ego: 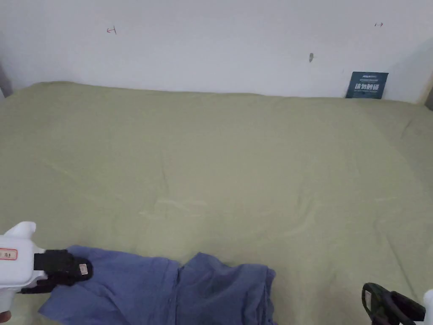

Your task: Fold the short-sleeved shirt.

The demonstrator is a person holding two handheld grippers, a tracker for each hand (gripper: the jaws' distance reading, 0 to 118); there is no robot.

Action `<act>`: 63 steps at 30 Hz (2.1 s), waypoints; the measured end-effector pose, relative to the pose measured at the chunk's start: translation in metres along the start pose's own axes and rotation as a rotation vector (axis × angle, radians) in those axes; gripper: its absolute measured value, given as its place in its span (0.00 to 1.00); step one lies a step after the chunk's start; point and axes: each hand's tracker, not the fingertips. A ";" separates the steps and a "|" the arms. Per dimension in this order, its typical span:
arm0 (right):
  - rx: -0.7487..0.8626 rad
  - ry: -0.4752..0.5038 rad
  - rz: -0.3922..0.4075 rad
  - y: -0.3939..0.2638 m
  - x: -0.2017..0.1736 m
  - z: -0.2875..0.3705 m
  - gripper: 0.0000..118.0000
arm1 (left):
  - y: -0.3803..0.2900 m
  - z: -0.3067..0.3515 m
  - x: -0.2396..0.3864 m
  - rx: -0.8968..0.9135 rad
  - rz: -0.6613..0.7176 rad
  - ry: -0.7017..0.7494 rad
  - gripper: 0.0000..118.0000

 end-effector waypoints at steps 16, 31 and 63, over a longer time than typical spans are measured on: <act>-0.001 -0.010 -0.070 -0.013 0.025 0.009 0.00 | -0.050 -0.090 0.223 -0.098 -0.386 0.135 0.14; -0.036 -0.062 -0.145 -0.027 0.050 0.013 0.00 | -0.050 -0.122 0.189 -0.076 -0.289 -0.157 0.11; -0.530 0.742 -0.351 -0.034 -0.050 -0.223 0.00 | -0.014 -0.093 0.055 -0.141 -0.243 -0.189 0.00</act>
